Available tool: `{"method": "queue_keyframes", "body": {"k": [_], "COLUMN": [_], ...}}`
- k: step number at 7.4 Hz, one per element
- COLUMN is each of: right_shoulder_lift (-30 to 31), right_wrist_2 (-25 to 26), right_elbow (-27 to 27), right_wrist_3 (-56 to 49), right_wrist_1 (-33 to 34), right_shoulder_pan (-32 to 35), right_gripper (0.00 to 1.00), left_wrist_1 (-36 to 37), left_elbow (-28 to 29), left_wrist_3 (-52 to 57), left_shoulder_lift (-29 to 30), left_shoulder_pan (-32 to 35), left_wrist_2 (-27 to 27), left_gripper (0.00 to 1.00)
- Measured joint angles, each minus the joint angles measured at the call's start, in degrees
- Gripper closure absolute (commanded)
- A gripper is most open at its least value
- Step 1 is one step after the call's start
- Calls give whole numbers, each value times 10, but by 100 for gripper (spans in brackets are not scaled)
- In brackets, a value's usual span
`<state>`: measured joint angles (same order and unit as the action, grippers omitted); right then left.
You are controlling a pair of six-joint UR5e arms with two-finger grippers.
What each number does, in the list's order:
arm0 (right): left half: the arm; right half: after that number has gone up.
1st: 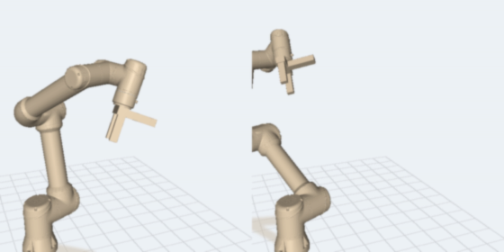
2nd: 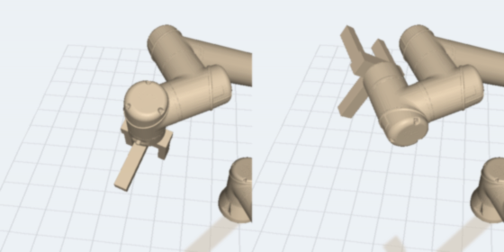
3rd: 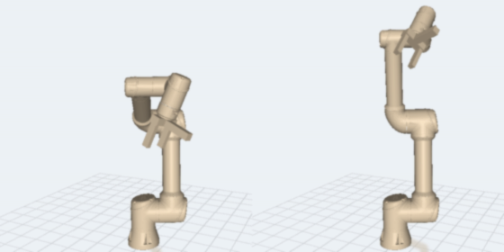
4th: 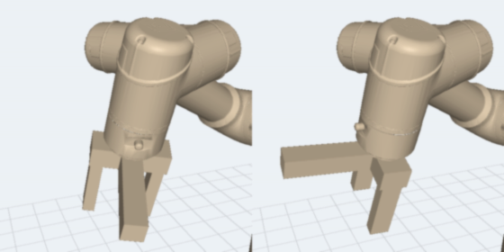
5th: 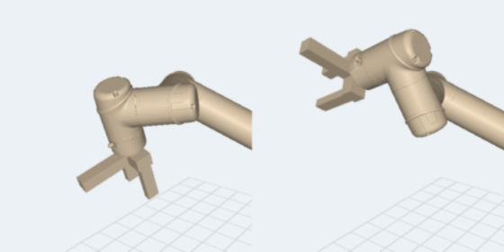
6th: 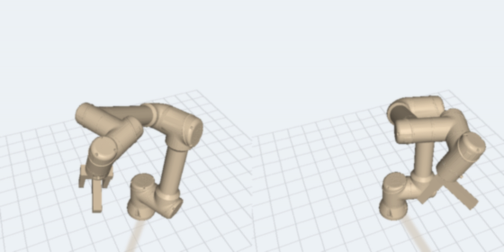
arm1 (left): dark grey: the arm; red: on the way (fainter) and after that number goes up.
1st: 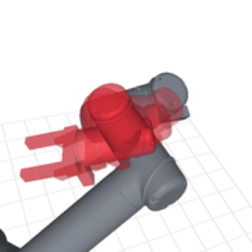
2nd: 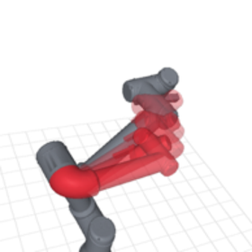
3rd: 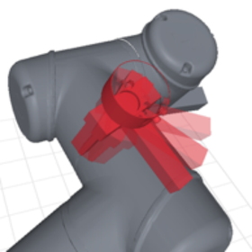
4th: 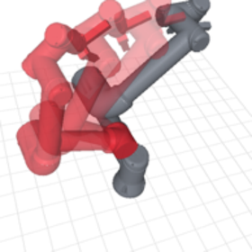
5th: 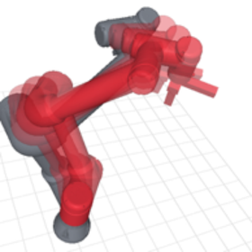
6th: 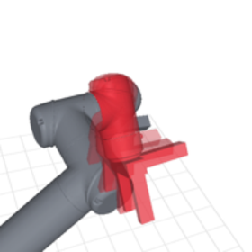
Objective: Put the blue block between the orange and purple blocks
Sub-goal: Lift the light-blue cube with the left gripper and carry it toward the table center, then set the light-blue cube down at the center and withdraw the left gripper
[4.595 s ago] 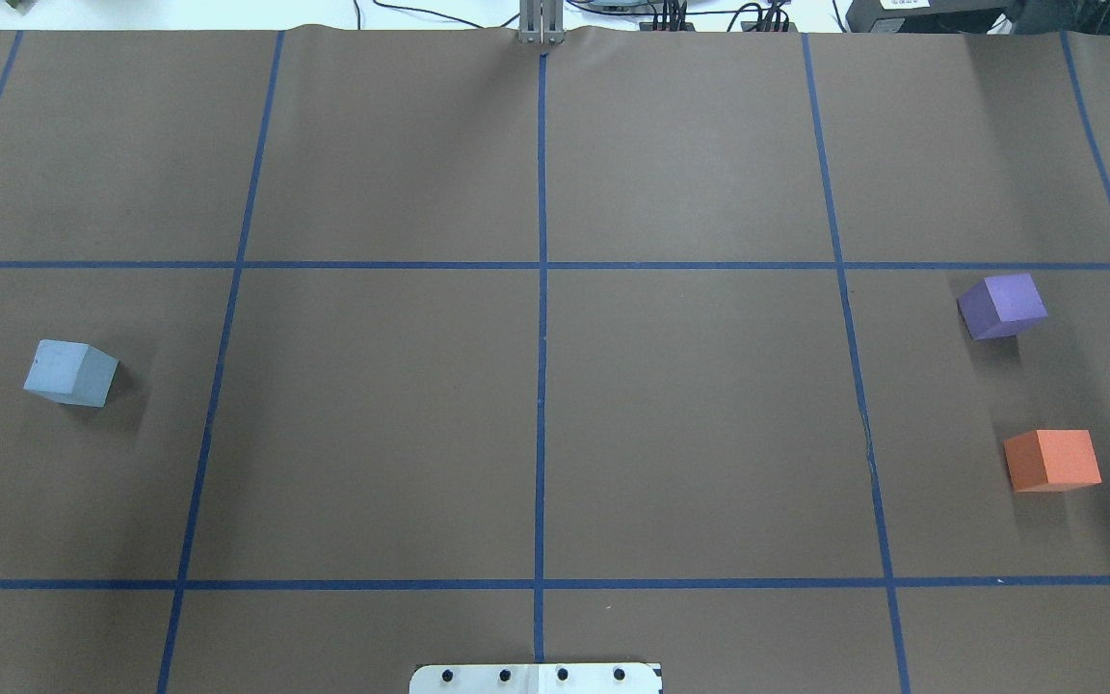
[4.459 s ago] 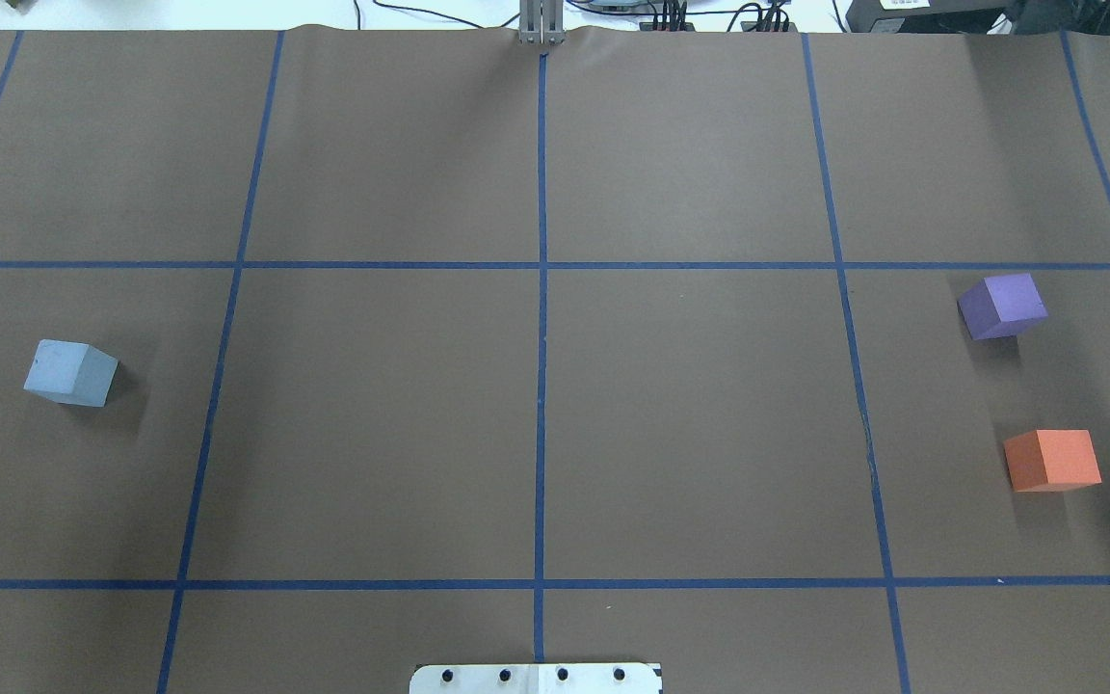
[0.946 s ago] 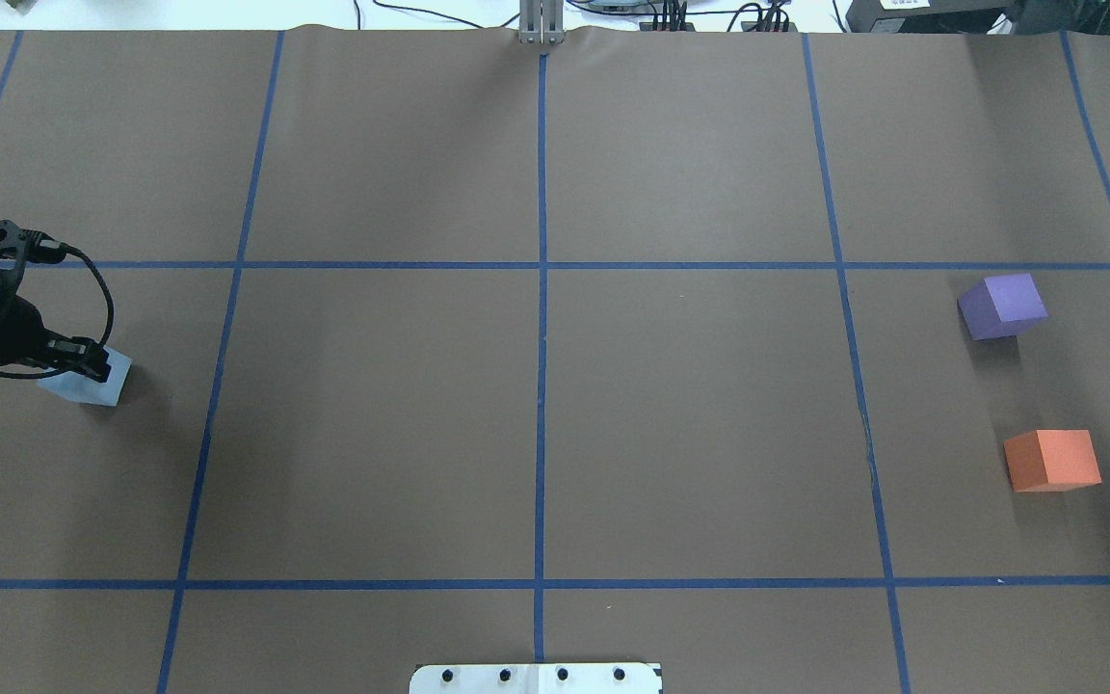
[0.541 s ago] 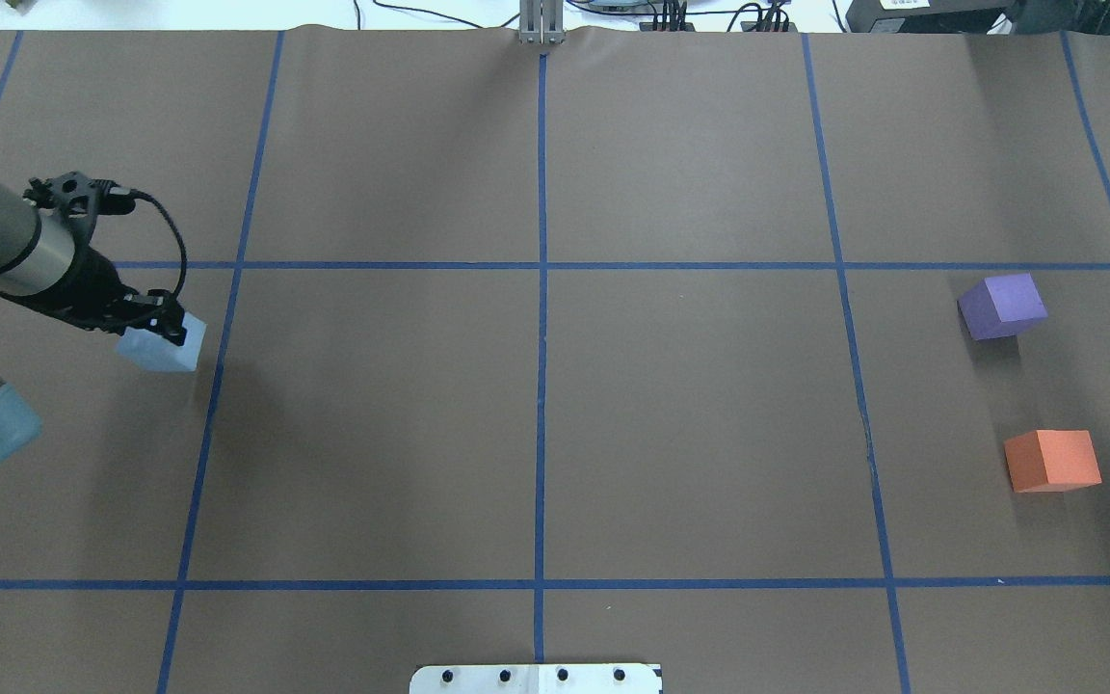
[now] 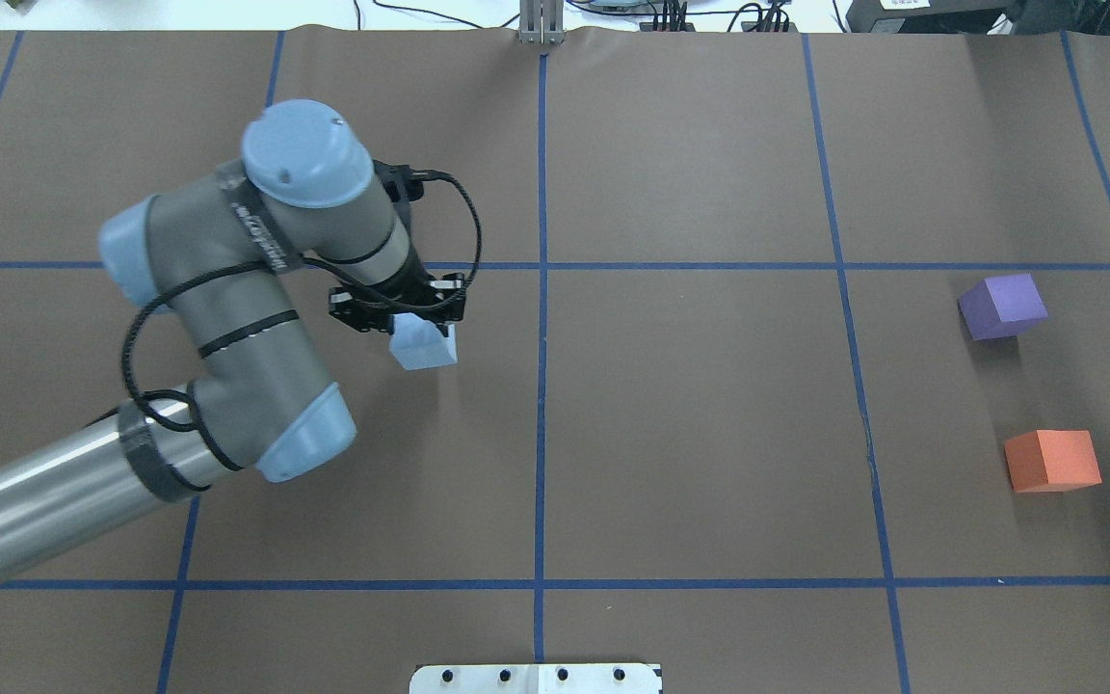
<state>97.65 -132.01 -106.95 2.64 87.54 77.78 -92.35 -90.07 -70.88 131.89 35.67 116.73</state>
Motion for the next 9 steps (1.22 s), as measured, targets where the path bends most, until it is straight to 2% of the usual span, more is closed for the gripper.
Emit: {"method": "queue_keyframes", "body": {"k": [1, 2, 3, 4, 5, 7, 9], "right_shoulder_lift": [0, 1, 1, 1, 1, 0, -11], "right_wrist_2": [0, 0, 0, 0, 0, -1, -6], "right_elbow": [0, 1, 1, 1, 1, -2, -10], "right_wrist_3": [0, 1, 1, 0, 0, 0, 5], "right_wrist_1": [0, 0, 0, 0, 0, 0, -15], "right_shoulder_pan": [0, 0, 0, 0, 0, 0, -2], "right_gripper": [0, 0, 0, 0, 0, 0, 0], "left_wrist_1": [-1, -2, -3, -4, -4, -4, 10], "left_elbow": [44, 73, 91, 99, 102, 97, 50], "left_wrist_3": [-31, -52, -65, -70, -70, -54, -1], "left_shoulder_lift": [50, 80, 95, 101, 103, 103, 91], "left_shoulder_pan": [-27, -48, -66, -79, -86, -85, -50], "left_wrist_2": [-29, -51, -73, -96, -108, -113, -75], "left_gripper": [53, 40, 27, 6, 1, 0, 0]}}
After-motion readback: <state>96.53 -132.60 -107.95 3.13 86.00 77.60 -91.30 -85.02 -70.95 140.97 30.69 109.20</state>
